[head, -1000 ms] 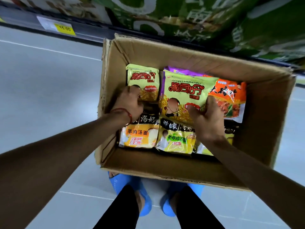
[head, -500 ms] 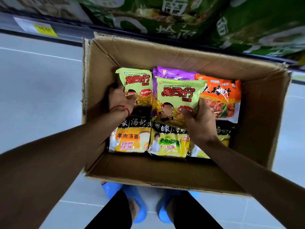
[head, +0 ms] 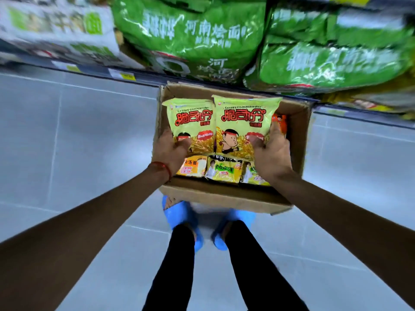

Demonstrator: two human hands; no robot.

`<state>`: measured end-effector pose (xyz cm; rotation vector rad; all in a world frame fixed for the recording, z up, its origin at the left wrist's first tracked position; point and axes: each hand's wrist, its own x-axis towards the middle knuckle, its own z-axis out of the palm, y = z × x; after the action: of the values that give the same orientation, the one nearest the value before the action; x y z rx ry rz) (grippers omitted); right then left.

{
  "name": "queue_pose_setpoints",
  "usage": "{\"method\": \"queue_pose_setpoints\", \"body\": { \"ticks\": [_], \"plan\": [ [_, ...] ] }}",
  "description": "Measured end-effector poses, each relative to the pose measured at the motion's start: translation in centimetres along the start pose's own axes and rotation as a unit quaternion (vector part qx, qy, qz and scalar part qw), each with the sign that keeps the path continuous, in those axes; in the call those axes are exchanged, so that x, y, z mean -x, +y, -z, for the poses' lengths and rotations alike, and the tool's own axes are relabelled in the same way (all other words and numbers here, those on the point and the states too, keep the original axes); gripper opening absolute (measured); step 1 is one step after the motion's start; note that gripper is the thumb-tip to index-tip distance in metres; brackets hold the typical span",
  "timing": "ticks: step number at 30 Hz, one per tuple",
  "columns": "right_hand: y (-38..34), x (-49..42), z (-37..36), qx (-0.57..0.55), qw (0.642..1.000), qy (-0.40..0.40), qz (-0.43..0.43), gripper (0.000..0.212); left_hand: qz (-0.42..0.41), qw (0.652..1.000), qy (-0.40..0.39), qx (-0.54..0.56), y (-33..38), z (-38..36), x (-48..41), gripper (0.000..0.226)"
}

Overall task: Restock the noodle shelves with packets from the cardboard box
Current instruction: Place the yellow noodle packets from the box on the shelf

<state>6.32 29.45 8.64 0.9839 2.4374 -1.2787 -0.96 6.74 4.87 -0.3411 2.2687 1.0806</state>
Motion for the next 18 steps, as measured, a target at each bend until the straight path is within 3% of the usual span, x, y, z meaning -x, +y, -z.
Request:
{"method": "queue_pose_setpoints", "body": {
  "ticks": [6,11,18],
  "plan": [
    [-4.4,8.3,8.5,-0.018,0.998,0.039,0.035,0.026,-0.023,0.995,-0.013,0.095,8.4,4.5,11.2,0.031],
    [-7.3,16.0,14.6,-0.045,0.993,0.086,0.073,0.024,-0.109,0.989,-0.027,0.096,13.2,8.2,19.5,0.036],
    [-12.9,26.8,23.9,-0.097,0.975,0.161,0.122,0.021,-0.215,0.973,-0.004,0.079,21.6,13.4,31.3,0.022]
  ]
}}
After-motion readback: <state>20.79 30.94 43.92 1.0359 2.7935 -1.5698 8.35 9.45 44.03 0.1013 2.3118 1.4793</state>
